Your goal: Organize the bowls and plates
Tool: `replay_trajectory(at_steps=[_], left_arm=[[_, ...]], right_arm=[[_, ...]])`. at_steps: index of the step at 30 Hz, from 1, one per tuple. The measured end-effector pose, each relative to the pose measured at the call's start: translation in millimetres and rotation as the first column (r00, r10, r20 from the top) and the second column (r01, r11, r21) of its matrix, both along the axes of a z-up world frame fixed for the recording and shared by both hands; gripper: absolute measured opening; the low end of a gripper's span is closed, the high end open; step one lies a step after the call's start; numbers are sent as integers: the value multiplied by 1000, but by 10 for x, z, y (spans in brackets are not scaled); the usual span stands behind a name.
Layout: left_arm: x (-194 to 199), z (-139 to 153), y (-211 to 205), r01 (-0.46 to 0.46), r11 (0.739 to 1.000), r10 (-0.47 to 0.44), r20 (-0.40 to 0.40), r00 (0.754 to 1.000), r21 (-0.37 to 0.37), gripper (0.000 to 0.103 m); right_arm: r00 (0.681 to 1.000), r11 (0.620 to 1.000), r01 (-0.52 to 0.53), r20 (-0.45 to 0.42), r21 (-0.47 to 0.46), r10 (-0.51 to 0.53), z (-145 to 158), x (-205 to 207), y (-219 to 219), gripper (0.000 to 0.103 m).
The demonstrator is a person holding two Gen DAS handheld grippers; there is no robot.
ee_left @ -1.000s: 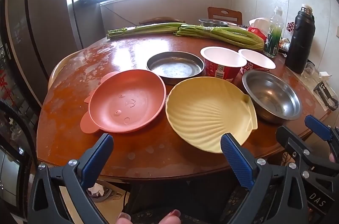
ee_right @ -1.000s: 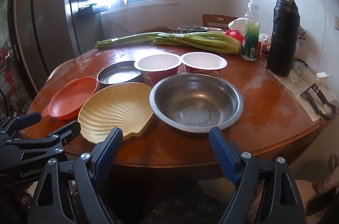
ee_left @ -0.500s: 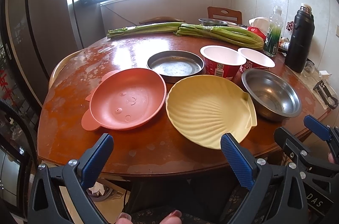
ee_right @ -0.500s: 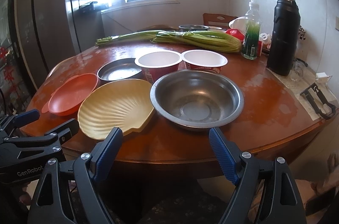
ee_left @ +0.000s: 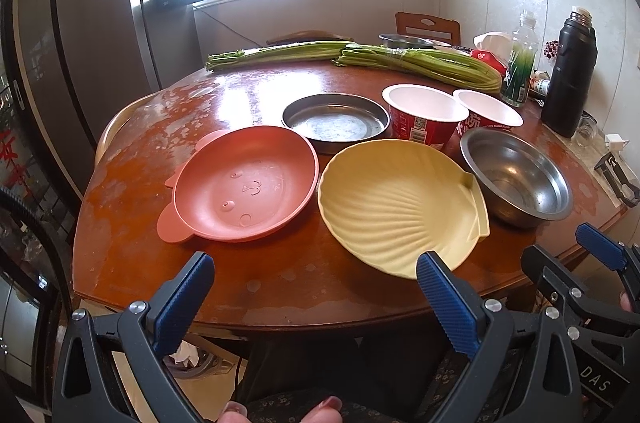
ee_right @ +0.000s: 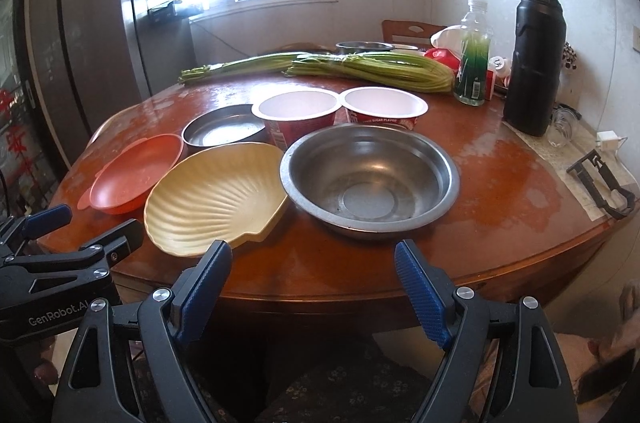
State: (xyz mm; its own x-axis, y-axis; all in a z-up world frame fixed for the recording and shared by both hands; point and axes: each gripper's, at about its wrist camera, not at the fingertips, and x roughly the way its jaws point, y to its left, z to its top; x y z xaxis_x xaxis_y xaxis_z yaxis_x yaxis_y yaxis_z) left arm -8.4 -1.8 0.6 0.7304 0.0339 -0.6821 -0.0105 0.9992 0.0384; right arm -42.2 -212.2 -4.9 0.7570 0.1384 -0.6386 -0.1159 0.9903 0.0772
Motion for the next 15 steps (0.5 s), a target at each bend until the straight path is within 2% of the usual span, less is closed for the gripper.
replay_trajectory(at_steps=[15], left_arm=[[5, -40, 44, -12, 1000, 12, -12, 1000, -4, 102]], right_arm=[[1000, 1000, -10, 4, -6, 10, -1, -20, 13, 84]])
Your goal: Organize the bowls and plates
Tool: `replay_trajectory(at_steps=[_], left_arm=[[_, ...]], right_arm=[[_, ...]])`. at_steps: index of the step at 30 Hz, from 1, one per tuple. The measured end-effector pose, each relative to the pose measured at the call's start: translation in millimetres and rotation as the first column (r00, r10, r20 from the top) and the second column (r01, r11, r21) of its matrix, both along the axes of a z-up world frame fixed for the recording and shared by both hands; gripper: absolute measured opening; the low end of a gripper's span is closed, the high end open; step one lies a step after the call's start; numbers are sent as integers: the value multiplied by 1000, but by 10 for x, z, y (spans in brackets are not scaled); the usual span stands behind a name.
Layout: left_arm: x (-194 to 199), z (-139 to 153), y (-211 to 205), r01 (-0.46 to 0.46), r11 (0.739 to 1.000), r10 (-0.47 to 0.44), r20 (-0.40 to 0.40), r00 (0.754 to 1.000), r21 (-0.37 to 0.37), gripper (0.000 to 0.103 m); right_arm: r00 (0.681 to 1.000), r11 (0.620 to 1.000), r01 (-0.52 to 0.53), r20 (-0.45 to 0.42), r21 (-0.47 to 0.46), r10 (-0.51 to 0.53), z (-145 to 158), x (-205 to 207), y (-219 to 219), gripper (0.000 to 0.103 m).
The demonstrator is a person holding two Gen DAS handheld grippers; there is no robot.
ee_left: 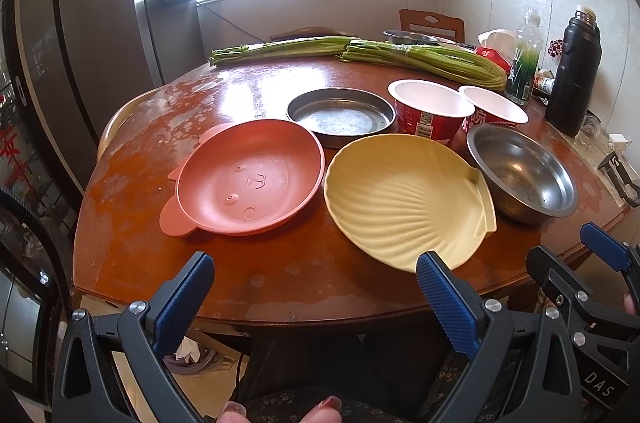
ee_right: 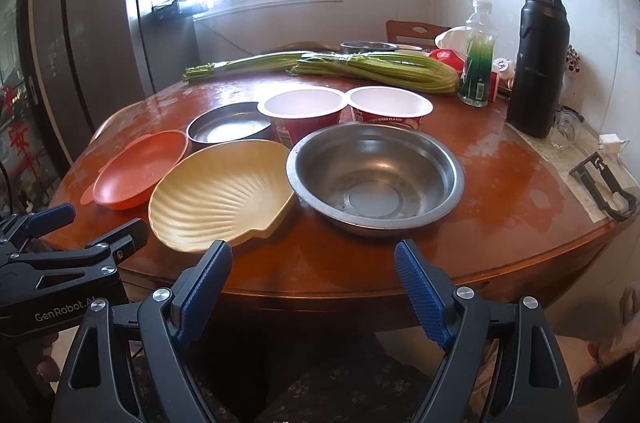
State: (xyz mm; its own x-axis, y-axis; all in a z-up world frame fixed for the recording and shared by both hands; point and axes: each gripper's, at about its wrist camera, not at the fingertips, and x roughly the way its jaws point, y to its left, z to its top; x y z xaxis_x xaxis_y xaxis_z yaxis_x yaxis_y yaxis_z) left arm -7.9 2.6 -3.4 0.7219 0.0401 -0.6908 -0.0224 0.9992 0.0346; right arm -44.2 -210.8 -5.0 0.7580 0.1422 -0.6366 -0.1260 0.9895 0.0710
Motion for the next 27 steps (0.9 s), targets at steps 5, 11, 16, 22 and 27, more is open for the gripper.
replay_trajectory(at_steps=[5, 11, 16, 22, 27], left_arm=[[10, -5, 46, -8, 1000, 8, -1, 1000, -11, 102], [28, -2, 207, -35, 998, 35, -2, 999, -49, 102], [19, 22, 483, -104, 992, 105, 14, 994, -64, 102], [48, -13, 926, -184, 974, 185, -7, 983, -130, 102], [133, -46, 1228, -229, 957, 228, -27, 973, -178, 102]], right_arm=[[1000, 1000, -15, 7, 11, 15, 18, 17, 19, 84], [997, 998, -68, 36, 5, 67, 131, 156, 133, 84], [989, 991, -131, 63, -9, 132, 242, 377, 356, 84], [967, 968, -253, 39, 12, 252, 297, 737, 720, 84], [931, 931, -364, -9, 16, 364, 294, 1022, 1082, 84]])
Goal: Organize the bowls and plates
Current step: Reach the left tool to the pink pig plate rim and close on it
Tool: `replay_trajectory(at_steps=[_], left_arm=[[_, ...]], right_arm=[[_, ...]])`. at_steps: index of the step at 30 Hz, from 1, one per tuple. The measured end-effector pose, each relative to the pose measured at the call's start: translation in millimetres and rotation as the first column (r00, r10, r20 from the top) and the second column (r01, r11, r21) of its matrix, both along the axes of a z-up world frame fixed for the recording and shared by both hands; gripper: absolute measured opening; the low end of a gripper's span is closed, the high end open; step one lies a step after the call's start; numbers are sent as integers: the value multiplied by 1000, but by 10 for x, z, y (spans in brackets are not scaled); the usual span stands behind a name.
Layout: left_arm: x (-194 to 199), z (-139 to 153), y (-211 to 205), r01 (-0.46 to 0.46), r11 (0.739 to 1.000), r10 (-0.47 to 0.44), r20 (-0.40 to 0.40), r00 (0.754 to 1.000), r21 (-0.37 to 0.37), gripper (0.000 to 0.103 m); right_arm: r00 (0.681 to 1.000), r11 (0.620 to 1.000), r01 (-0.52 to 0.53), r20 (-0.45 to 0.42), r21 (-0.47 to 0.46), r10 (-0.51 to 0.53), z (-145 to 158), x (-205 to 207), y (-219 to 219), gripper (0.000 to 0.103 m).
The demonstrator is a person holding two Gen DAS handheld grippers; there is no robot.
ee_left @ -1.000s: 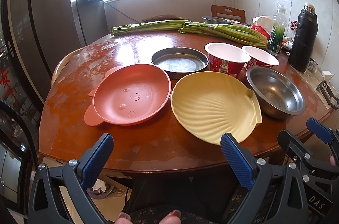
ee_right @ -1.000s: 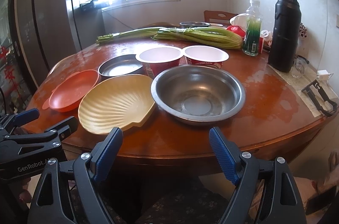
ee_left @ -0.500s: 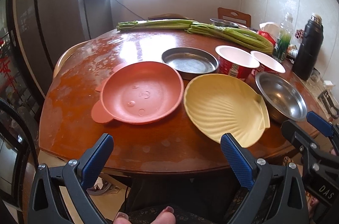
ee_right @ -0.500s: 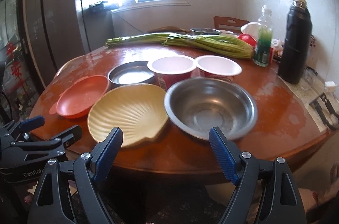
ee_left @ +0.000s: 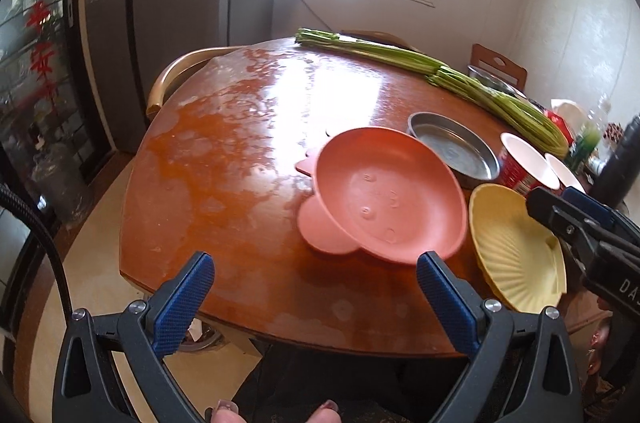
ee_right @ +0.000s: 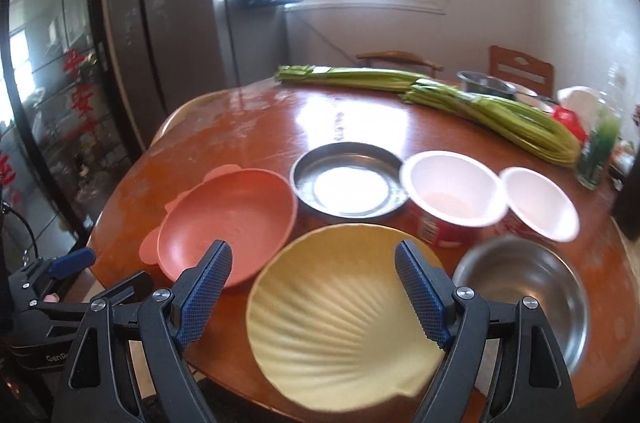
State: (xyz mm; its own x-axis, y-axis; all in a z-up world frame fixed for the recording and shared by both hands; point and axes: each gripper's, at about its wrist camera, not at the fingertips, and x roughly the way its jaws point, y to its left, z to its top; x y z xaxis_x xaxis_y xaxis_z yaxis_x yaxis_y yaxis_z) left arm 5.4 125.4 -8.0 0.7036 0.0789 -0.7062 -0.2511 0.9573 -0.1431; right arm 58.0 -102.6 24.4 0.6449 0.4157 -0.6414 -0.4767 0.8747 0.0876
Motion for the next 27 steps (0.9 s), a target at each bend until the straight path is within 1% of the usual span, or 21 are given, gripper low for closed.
replay_trajectory(at_steps=[2, 4, 7, 9, 10, 12, 16, 19, 22, 24, 27], left_arm=[[41, -13, 76, -1, 1000, 1, 1, 1000, -22, 102], [98, -31, 133, 6, 999, -6, -3, 1000, -36, 102], [183, -80, 178, 14, 998, -15, -19, 1000, -53, 102], [242, -122, 193, 17, 998, -19, -31, 999, -56, 102], [266, -138, 197, 19, 998, -21, -31, 999, -55, 102], [304, -174, 201, 18, 999, -20, -43, 999, -49, 102], [408, -205, 161, 41, 998, -44, -58, 997, -47, 102], [481, -207, 144, 56, 997, -59, -64, 996, -44, 102], [552, -210, 161, 67, 996, -71, -66, 995, -58, 101], [605, -216, 176, 63, 996, -68, -73, 995, -60, 101], [634, -211, 196, 60, 997, -64, -69, 996, -55, 100]], right_arm=[[999, 999, -33, -9, -34, 33, -22, 99, 153, 84], [997, 996, -70, -22, -49, 69, -67, 198, 279, 84], [994, 996, -78, -83, -33, 75, -152, 385, 373, 84], [991, 996, -85, -102, -24, 83, -196, 483, 434, 84], [990, 996, -89, -111, -25, 86, -220, 518, 459, 81], [988, 994, -103, -122, -36, 98, -264, 559, 502, 78], [983, 992, -107, -156, -64, 96, -364, 662, 590, 61], [980, 993, -103, -175, -55, 92, -401, 711, 605, 57], [981, 992, -100, -173, -71, 87, -417, 744, 632, 51], [978, 992, -99, -189, -74, 84, -443, 766, 609, 49], [977, 991, -100, -197, -91, 81, -487, 787, 626, 48]])
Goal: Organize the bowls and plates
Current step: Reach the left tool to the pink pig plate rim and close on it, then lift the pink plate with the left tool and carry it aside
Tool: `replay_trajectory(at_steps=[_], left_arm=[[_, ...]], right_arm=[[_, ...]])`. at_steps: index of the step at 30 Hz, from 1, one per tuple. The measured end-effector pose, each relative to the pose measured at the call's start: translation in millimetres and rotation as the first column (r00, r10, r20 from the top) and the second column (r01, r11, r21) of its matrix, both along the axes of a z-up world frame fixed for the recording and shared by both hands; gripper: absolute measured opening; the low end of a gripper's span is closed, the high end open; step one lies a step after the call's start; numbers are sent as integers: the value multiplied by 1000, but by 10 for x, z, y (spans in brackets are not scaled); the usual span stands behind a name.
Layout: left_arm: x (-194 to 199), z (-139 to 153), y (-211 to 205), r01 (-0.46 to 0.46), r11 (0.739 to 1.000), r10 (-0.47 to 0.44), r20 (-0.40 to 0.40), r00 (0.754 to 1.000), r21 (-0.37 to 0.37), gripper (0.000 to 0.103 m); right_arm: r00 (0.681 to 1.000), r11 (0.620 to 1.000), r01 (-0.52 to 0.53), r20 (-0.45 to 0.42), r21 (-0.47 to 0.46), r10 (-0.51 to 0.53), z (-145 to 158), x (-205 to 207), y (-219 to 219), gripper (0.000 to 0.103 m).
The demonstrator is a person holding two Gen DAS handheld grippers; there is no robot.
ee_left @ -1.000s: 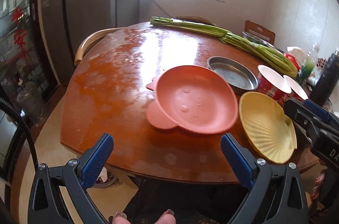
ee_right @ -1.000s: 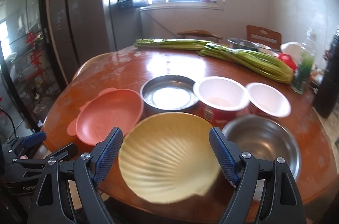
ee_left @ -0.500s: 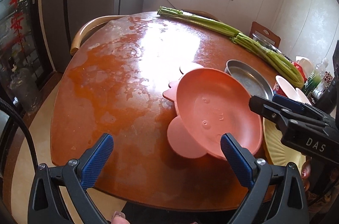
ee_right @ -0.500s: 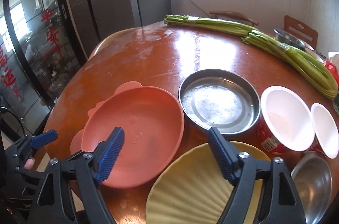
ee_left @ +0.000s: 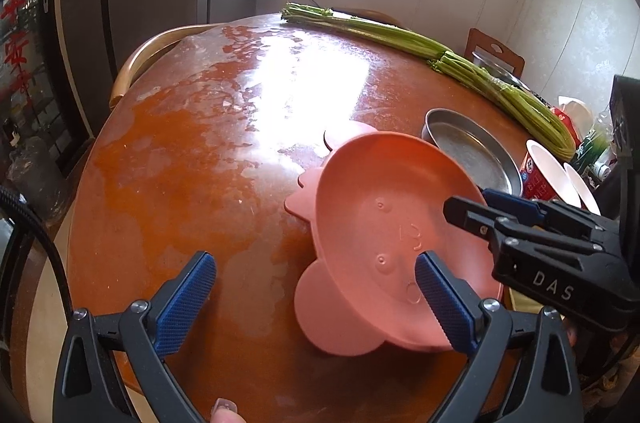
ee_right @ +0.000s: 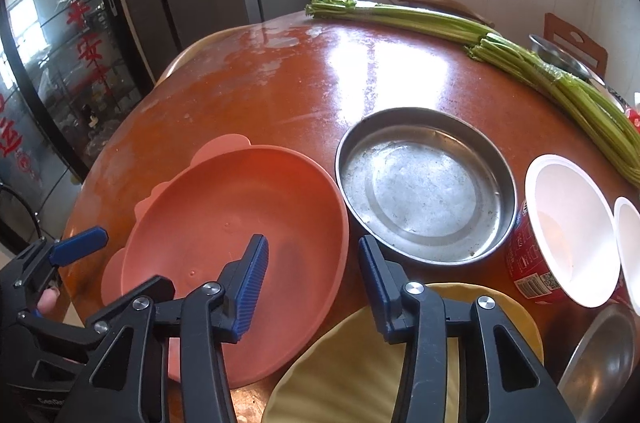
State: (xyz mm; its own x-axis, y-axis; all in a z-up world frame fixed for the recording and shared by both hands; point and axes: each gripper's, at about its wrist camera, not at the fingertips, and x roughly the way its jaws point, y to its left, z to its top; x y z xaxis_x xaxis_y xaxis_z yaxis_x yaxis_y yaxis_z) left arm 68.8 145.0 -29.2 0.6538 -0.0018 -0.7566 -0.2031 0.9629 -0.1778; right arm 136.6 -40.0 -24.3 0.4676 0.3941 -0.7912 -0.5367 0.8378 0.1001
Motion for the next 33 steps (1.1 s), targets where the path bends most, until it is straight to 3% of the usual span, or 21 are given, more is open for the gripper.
replay_trajectory(at_steps=[8, 13, 26, 33], left_arm=[[61, -37, -26, 23, 1000, -23, -6, 1000, -8, 75], [128, -20, -17, 60, 998, -61, -11, 998, -30, 51], [177, 86, 144, 84, 995, -84, 1, 996, -57, 49], [360, 226, 271, 97, 994, -97, 20, 995, -52, 49]], right_arm=[[999, 999, -36, 1, -14, 36, -59, 14, 84, 44], [998, 998, -60, 1, -2, 60, -51, -54, 133, 44], [999, 996, -44, -5, 74, 44, 55, -176, 127, 44], [1000, 993, -9, -12, 120, 11, 141, -48, 210, 44]])
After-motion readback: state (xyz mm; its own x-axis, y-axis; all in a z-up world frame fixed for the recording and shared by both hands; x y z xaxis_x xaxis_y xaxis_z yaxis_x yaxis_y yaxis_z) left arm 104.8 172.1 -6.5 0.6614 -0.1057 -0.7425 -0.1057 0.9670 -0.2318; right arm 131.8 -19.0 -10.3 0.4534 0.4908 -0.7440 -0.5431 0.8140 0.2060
